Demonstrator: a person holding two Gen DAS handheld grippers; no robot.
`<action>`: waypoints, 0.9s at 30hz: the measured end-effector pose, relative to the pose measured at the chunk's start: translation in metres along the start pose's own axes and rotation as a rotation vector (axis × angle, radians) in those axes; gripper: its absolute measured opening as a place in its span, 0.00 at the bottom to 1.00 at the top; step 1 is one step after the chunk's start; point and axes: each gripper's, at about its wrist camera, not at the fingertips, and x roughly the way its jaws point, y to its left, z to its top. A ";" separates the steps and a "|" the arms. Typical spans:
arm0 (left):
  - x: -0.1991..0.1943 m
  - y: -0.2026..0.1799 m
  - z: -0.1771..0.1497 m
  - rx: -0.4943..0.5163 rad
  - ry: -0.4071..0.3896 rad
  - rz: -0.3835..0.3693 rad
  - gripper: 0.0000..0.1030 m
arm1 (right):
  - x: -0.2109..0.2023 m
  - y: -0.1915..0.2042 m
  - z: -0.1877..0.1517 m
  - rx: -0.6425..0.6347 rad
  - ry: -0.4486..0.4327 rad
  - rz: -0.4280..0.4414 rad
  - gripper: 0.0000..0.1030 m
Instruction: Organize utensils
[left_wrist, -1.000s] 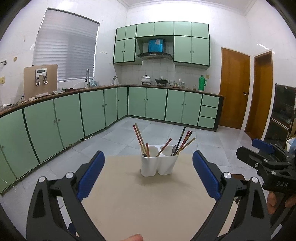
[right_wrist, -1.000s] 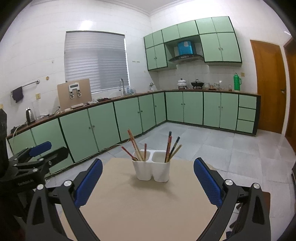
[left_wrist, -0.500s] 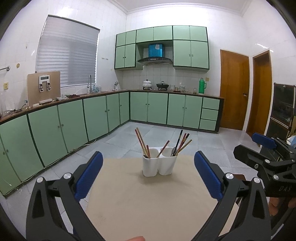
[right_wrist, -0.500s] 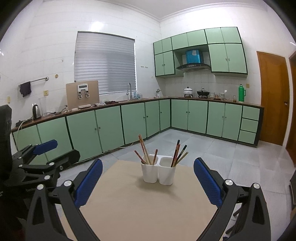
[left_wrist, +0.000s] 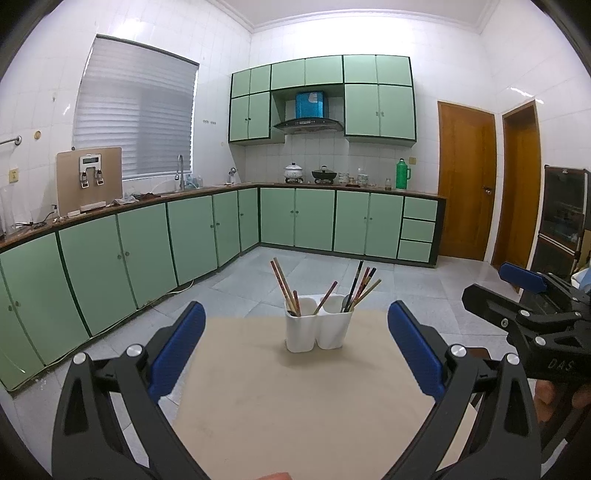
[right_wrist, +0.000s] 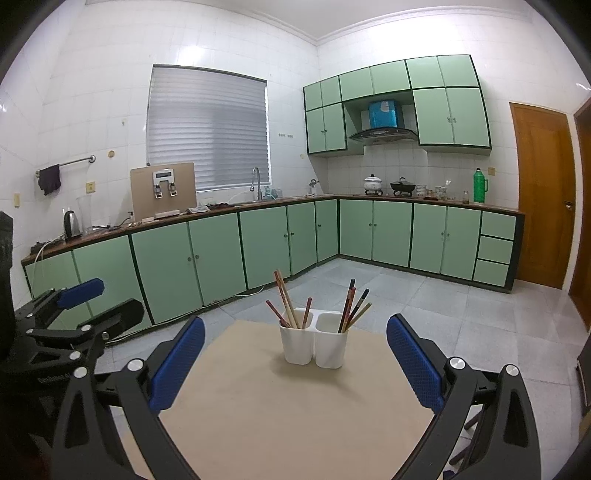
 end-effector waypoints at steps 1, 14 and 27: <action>0.000 0.000 0.000 0.000 -0.001 0.000 0.93 | 0.000 0.000 0.000 -0.001 -0.001 0.000 0.94; -0.003 0.001 -0.001 0.002 -0.003 0.001 0.93 | -0.001 0.002 0.001 -0.001 -0.004 0.002 0.94; -0.004 0.002 -0.001 0.003 -0.004 0.003 0.93 | -0.001 0.002 0.001 -0.003 -0.003 0.003 0.94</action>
